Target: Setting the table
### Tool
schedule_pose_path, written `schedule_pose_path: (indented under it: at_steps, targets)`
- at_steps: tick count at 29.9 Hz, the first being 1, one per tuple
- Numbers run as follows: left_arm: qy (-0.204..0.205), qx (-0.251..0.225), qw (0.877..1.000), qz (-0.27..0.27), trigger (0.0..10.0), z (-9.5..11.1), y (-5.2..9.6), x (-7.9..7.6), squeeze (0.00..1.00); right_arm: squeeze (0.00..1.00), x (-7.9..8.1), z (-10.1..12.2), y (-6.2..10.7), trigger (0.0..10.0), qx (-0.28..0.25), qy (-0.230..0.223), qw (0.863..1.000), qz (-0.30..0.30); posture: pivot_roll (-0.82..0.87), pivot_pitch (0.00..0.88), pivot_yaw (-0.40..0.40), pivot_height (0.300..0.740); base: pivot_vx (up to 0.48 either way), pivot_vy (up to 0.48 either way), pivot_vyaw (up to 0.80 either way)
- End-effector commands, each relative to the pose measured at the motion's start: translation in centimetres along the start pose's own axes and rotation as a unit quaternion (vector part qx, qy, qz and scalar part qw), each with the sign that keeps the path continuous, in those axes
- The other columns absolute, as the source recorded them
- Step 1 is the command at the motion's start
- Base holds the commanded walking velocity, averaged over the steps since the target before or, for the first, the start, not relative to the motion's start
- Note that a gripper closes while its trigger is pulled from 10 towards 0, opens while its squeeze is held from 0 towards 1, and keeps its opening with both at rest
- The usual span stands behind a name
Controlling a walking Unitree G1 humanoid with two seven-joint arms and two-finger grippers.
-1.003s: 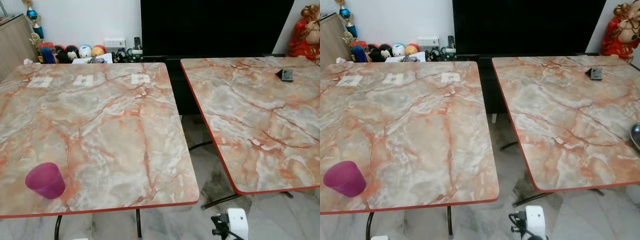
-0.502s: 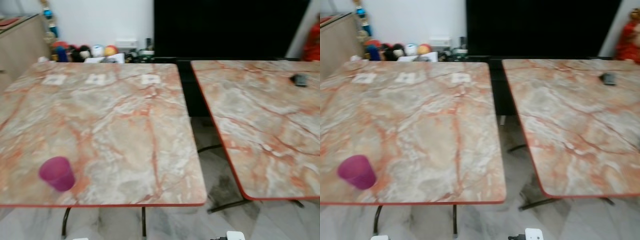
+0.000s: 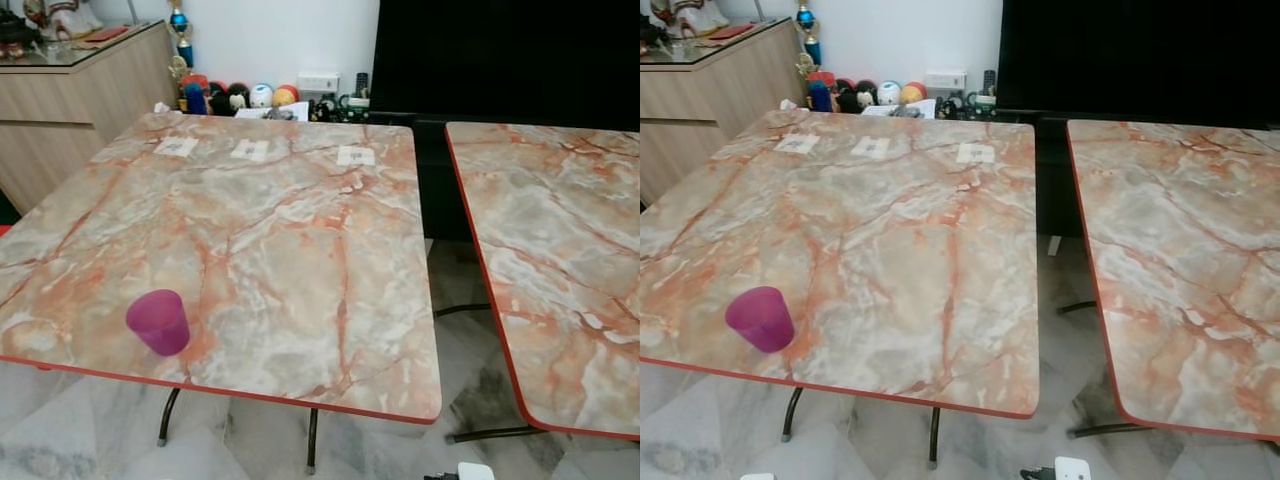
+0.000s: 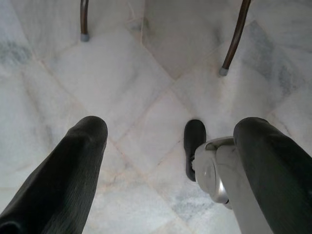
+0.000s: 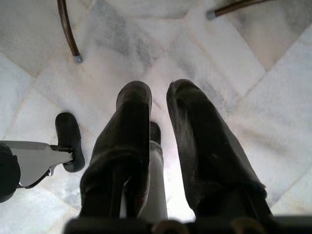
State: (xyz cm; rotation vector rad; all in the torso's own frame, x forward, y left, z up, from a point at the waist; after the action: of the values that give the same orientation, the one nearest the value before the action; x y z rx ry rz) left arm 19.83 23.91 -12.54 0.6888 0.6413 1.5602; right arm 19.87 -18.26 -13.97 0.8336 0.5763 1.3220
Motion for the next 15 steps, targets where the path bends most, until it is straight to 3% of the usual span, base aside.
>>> schedule_pose_path:
  at_steps: [1,9,15]
  targets:
    - [0.002,0.013,1.000,0.002,10.0,-0.79,0.19,0.12,0.00,0.00,-0.03,-0.48,0.06,10.0,0.008,-0.009,1.000,-0.004,0.03,0.059,0.003,0.740,0.000,0.281,0.00]
    - [0.004,0.013,1.000,0.003,10.0,-0.80,0.18,0.08,0.00,0.00,0.24,-0.59,0.05,10.0,0.011,0.004,1.000,0.001,0.04,0.066,0.001,0.740,0.000,0.319,0.00]
    - [0.004,0.013,1.000,0.003,10.0,-0.80,0.18,0.08,0.00,0.00,-0.09,-1.19,0.19,10.0,0.019,-0.001,1.000,-0.005,0.04,0.066,0.001,0.740,0.000,0.333,0.46]
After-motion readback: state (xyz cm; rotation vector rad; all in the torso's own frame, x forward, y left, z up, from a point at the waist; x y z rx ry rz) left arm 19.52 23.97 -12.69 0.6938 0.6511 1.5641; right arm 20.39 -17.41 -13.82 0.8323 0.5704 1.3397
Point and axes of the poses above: a point about 5 cm out from each wrist's last joint towards the gripper, its own y axis pointing back from the gripper into the wrist, its own z axis along the axis of the wrist's last joint, x = y × z, the point moved 6 cm from there along -y, pointing out of the wrist towards the gripper, and after that the axes turned 3 degrees about -y, right-handed, at the moved point
